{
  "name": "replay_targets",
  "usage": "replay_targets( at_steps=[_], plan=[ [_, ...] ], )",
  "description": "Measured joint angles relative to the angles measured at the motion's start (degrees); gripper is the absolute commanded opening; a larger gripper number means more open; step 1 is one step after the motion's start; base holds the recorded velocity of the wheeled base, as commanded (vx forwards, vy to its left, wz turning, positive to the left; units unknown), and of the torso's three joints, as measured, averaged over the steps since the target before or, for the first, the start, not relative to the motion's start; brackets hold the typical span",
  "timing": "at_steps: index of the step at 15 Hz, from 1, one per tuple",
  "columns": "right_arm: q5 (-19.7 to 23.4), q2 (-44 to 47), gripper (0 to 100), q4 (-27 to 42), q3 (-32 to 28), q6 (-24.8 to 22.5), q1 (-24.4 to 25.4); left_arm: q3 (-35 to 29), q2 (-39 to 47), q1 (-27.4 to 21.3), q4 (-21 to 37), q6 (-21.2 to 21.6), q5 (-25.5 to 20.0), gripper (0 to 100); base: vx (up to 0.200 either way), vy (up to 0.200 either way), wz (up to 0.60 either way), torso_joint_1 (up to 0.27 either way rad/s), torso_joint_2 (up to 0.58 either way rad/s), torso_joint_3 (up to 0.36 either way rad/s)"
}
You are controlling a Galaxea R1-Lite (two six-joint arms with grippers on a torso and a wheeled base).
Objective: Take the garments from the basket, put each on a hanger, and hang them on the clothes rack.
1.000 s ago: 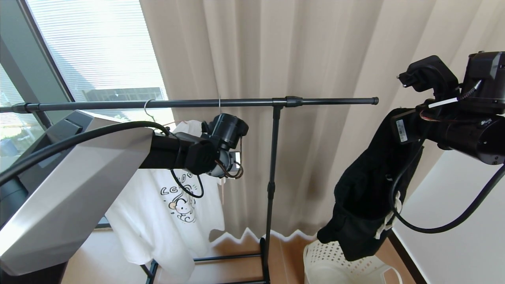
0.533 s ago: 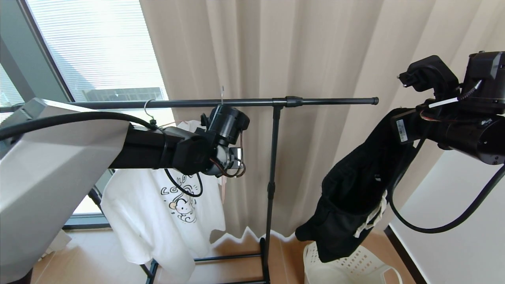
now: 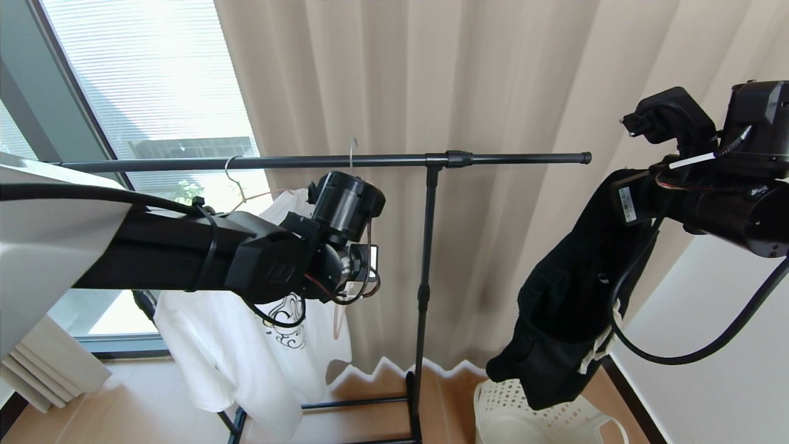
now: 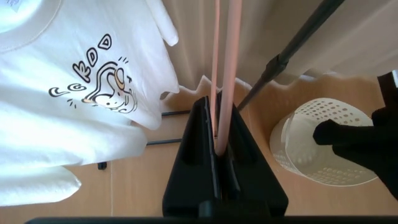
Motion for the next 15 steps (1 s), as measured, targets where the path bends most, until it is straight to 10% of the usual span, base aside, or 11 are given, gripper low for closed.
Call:
replay_targets(
  at_steps=[15],
  plan=[
    [0.00, 0.18, 0, -0.05, 0.45, 0.00, 0.69, 36.41, -19.65, -0.39, -21.00, 13.09, -8.79, 0, 0.000, 0.000, 0.00, 0.000, 0.00, 0.000]
  ],
)
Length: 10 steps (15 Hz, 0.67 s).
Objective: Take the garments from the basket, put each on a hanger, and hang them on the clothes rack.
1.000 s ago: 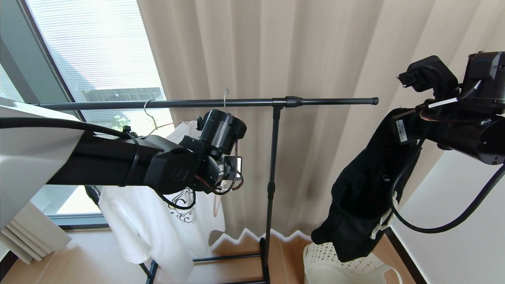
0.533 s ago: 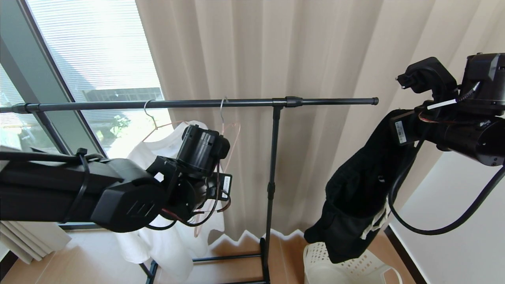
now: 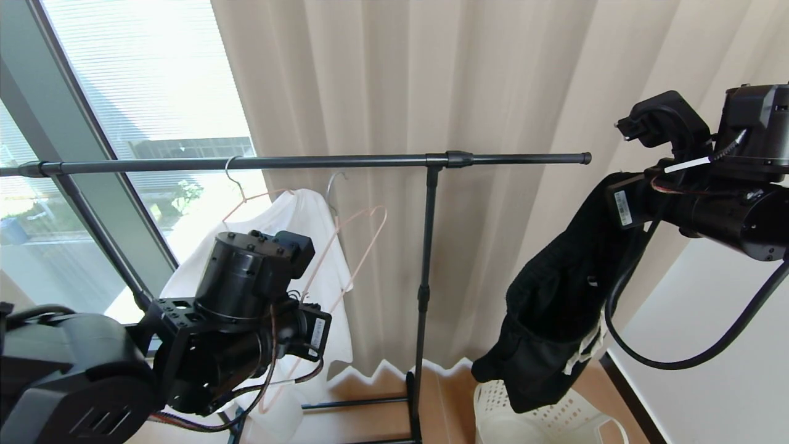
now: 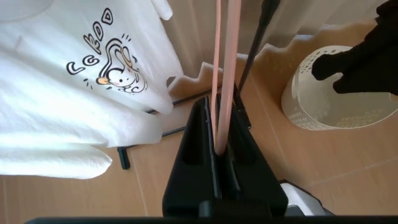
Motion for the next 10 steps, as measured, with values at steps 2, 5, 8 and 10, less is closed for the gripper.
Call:
replay_targets(
  at_steps=[2, 5, 8, 10],
  plan=[
    [-0.02, 0.15, 0, 0.00, 0.05, 0.00, 0.00, 4.96, -2.17, 1.93, -5.61, 2.93, -4.30, 0, 0.000, 0.000, 0.00, 0.000, 0.00, 0.000],
    [-0.06, 0.41, 0, 0.00, 0.07, 0.00, 0.00, 11.79, -3.74, 5.18, -16.15, 6.06, -10.44, 0, 0.000, 0.000, 0.00, 0.000, 0.00, 0.000],
    [-0.06, 0.59, 0, 0.00, 0.00, 0.02, 0.69, 18.27, -3.99, 9.44, -26.50, 11.15, -21.94, 0, 0.000, 0.000, 0.00, 0.000, 0.00, 0.000],
    [-0.22, 0.85, 0, -0.02, 0.22, 0.02, 1.16, 20.64, -4.00, 11.12, -28.96, 12.47, -27.26, 0, 0.000, 0.000, 0.00, 0.000, 0.00, 0.000]
  ],
)
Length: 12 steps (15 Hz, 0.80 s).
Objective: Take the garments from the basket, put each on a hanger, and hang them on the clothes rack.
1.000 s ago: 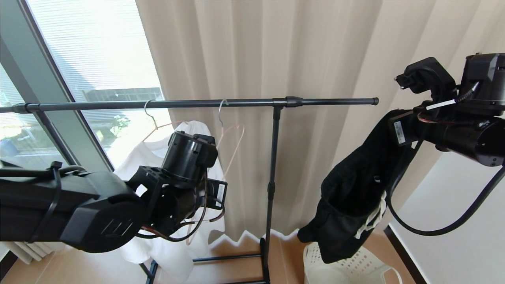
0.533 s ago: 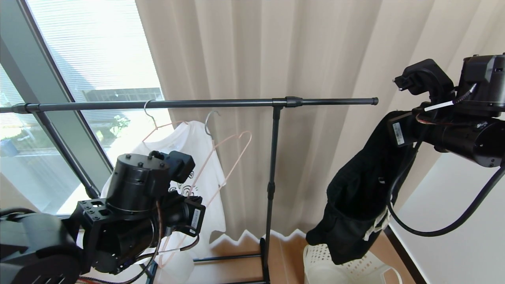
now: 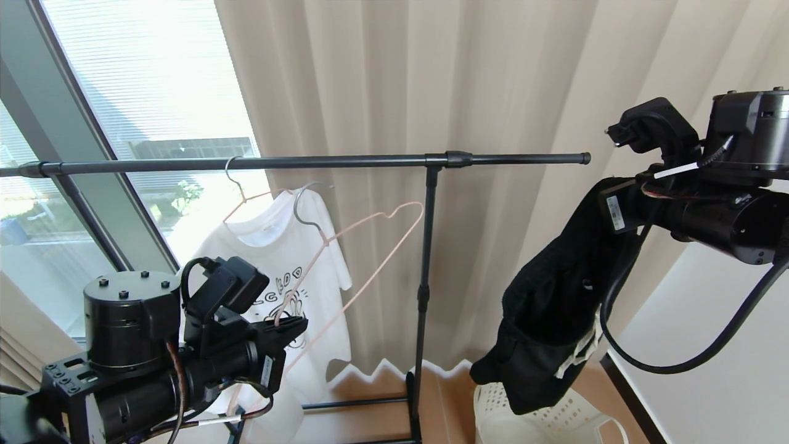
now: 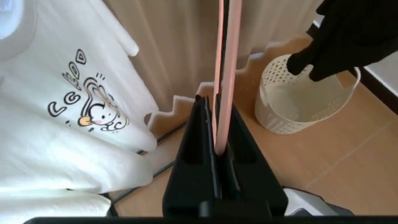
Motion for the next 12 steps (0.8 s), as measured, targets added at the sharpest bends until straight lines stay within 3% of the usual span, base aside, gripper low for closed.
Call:
replay_targets(
  at_steps=[5, 9, 12],
  plan=[
    [-0.24, 0.89, 0, -0.04, 0.24, 0.00, 1.49, 6.92, 0.32, 1.16, -9.91, 2.21, -11.28, 0, 0.000, 0.000, 0.00, 0.000, 0.00, 0.000],
    [-1.91, 2.49, 0, -2.13, 0.35, -0.02, 2.38, 13.25, 1.77, 1.15, -17.81, 6.49, -14.67, 0, 0.000, 0.000, 0.00, 0.000, 0.00, 0.000],
    [-5.14, 4.11, 0, -6.13, 1.67, -0.09, 4.44, 16.52, 2.11, -0.52, -20.31, 6.73, -15.96, 0, 0.000, 0.000, 0.00, 0.000, 0.00, 0.000]
  ],
)
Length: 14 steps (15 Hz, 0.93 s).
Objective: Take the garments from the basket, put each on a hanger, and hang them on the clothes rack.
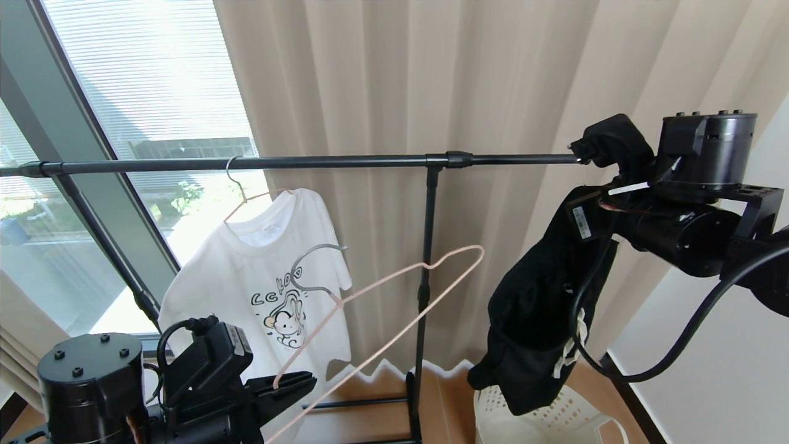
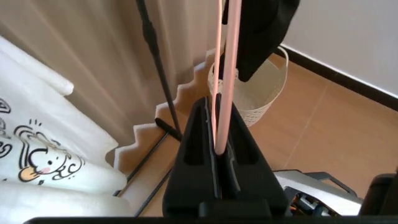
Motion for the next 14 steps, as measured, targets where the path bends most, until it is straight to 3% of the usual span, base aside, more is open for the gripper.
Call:
replay_targets(
  at_steps=[7, 11, 14],
  plan=[
    [-3.58, 0.48, 0, -3.49, 2.96, 0.02, 6.06, 1.38, 2.41, -6.44, -1.83, -1.29, -0.27, 0, 0.000, 0.000, 0.00, 0.000, 0.00, 0.000],
    [-5.62, 0.44, 0, -4.28, 4.67, 0.02, 10.20, 1.78, 5.97, -7.40, -9.63, -5.45, 0.02, 0, 0.000, 0.000, 0.00, 0.000, 0.00, 0.000],
    [-7.61, 0.39, 0, -4.39, 5.66, 0.06, 13.18, 2.45, 8.98, -7.84, -13.79, -6.02, 0.55, 0, 0.000, 0.000, 0.00, 0.000, 0.00, 0.000]
  ],
)
